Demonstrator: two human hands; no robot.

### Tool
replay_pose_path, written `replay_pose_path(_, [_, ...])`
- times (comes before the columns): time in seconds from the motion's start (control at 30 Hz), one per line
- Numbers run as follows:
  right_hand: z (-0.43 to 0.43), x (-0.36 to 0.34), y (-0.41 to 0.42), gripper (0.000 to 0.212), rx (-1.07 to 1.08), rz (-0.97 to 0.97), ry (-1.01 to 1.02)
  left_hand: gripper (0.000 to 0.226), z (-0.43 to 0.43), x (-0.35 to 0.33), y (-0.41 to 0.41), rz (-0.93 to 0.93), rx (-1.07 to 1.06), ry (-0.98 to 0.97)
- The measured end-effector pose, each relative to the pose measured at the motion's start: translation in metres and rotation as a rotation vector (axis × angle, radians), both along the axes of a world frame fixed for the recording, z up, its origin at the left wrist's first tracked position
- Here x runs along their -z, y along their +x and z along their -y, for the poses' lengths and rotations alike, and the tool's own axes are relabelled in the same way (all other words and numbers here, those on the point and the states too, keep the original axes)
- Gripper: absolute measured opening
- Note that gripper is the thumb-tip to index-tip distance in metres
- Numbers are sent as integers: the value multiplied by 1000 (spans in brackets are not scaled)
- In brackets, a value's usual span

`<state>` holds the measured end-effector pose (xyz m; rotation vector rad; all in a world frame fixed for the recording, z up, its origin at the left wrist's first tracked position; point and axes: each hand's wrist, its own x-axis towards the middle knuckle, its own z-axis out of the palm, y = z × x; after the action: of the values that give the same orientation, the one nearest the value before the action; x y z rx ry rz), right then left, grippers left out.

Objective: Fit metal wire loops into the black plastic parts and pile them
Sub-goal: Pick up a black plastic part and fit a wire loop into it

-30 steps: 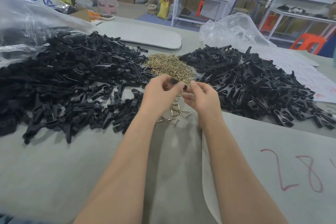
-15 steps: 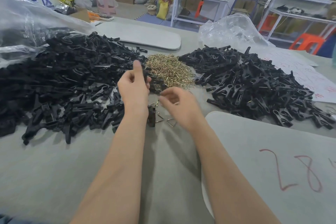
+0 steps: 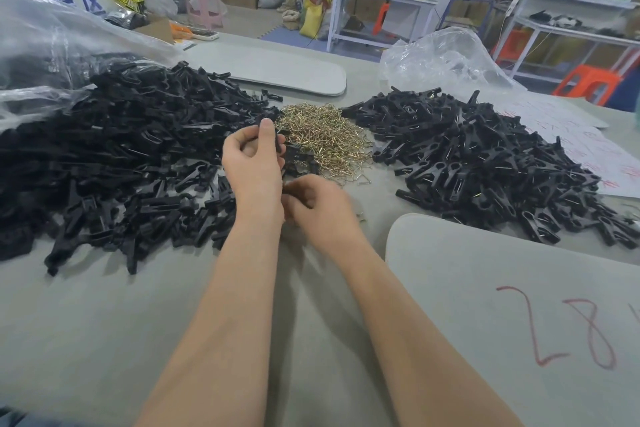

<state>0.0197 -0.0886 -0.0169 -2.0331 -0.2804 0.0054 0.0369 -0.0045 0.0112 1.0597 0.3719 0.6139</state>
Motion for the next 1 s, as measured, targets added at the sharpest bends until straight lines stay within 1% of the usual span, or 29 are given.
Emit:
replay_pose_path(0.07, [4, -2, 2, 11, 39, -55, 148, 11, -1, 0, 0, 9, -25, 37])
replay_pose_path(0.13, [12, -6, 6, 13, 61, -76, 255, 19, -1, 1, 0, -6, 3, 86])
replay_pose_path(0.2, [22, -13, 9, 13, 73, -100, 386, 19, 0, 3, 0, -42, 106, 157])
replay_pose_path(0.27, [33, -19, 12, 15, 88, -132, 571, 15, 5, 5, 0, -91, 273, 265])
replay_pose_path(0.33, [44, -23, 14, 16, 92, -140, 710, 13, 11, 8, 0, -128, 420, 377])
replay_pose_path(0.37, [48, -23, 15, 16, 94, -142, 754, 9, 14, 9, -1, -126, 469, 411])
replay_pose_path(0.43, [51, -22, 15, 13, 120, -136, 790, 15, 18, 10, -1, -107, 529, 452])
replay_pose_path(0.53, [50, -19, 17, 11, 188, -86, 737, 15, 19, 12, -1, -101, 548, 473])
replay_pose_path(0.6, [48, -18, 18, 14, 205, -48, 708, 10, 18, 13, 1, -107, 543, 481])
replay_pose_path(0.67, [47, -17, 18, 13, 204, -19, 660, 11, 18, 13, 1, -112, 544, 491])
replay_pose_path(0.73, [46, -17, 17, 15, 174, 30, 572, 12, 18, 13, 2, -117, 537, 491])
replay_pose_path(0.8, [46, -19, 16, 15, 108, 76, 495, 7, 18, 13, 2, -115, 530, 470])
replay_pose_path(0.87, [47, -20, 16, 19, 59, 110, 389, 7, 17, 14, 3, -118, 520, 460])
replay_pose_path(0.93, [50, -19, 18, 20, 92, 174, 254, 7, 17, 14, 3, -127, 514, 459])
replay_pose_path(1.0, [53, -17, 18, 14, 167, 228, 213, 7, 17, 14, 3, -142, 510, 449])
